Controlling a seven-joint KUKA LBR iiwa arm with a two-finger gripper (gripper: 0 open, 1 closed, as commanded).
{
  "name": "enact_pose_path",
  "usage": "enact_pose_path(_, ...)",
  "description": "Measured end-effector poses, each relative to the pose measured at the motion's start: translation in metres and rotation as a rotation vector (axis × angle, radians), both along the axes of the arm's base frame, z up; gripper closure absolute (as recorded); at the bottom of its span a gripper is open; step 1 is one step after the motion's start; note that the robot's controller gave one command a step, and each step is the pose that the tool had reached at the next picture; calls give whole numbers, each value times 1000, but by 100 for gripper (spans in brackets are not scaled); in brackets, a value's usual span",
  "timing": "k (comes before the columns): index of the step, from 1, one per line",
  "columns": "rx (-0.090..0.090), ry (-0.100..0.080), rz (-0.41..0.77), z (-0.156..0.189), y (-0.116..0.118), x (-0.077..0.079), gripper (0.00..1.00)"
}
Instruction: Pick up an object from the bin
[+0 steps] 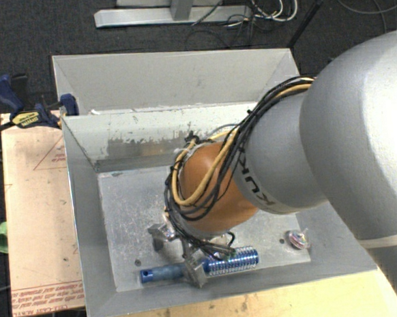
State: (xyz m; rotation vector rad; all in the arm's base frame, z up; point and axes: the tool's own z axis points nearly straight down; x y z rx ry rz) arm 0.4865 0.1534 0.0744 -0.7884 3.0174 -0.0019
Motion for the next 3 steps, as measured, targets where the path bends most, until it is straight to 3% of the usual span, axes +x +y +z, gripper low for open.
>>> enact_pose_path(1,2,1,-68,0,-2,1,0)
enact_pose_path(2,0,15,-68,-3,0,-4,100)
enact_pose_path(3,-1,13,-26,145,-2,2,100)
